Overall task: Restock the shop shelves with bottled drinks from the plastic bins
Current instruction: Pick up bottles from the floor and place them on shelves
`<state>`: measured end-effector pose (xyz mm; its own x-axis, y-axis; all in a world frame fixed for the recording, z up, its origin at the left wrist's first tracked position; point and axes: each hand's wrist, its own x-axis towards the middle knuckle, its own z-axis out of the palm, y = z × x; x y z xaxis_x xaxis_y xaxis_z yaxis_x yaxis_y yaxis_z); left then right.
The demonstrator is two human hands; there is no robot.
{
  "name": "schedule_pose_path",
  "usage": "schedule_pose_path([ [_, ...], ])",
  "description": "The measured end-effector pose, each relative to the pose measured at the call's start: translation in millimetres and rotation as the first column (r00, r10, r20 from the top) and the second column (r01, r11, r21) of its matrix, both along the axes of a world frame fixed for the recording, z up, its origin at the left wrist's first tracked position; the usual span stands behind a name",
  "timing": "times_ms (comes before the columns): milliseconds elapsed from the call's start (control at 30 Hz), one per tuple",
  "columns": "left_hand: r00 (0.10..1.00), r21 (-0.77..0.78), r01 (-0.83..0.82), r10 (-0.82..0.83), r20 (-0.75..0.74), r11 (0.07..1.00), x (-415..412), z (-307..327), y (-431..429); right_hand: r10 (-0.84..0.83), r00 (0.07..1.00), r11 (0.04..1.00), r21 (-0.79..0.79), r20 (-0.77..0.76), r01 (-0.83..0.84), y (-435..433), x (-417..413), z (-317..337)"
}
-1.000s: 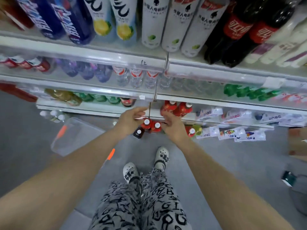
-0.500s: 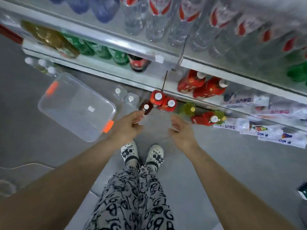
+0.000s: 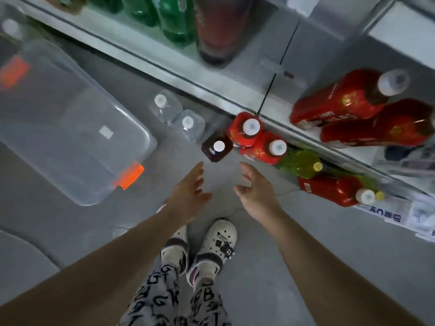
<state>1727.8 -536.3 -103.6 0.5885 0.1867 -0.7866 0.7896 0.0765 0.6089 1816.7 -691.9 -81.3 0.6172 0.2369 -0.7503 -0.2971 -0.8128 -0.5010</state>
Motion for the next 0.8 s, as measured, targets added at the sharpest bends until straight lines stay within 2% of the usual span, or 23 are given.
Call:
schedule_pose_path([
  [100,0.997,-0.038,-0.069,0.067,-0.047,0.997,1,-41,3,0.038,0.999,0.999,-0.002,-0.027,-0.038,13,8,-49],
  [167,0.998,-0.027,-0.039,0.037,-0.056,0.999,6,-64,4,0.056,0.998,0.998,0.008,-0.006,-0.056,20,15,-78],
  [367,1.000,-0.030,-0.012,0.012,-0.001,0.999,26,-120,7,-0.028,0.996,0.994,0.104,0.082,0.020,34,26,-142],
  [467,0.999,-0.041,-0.008,0.010,0.044,0.999,32,-139,7,-0.108,0.987,0.982,0.167,0.118,0.087,34,19,-157],
  [567,0.998,-0.064,-0.012,0.016,0.061,0.998,31,-150,8,-0.275,0.957,0.937,0.248,0.090,0.246,34,8,-160],
  [633,0.997,-0.060,0.012,-0.008,0.073,0.998,29,-156,8,-0.368,0.926,0.908,0.248,0.082,0.338,29,-4,-162],
  [733,0.993,-0.011,0.070,-0.068,0.100,0.998,29,-162,10,-0.352,0.930,0.930,0.157,0.108,0.334,17,-21,-166],
  [800,0.986,0.004,0.116,-0.116,0.121,0.993,30,-166,12,-0.363,0.925,0.923,0.183,0.111,0.340,12,-26,-168],
])
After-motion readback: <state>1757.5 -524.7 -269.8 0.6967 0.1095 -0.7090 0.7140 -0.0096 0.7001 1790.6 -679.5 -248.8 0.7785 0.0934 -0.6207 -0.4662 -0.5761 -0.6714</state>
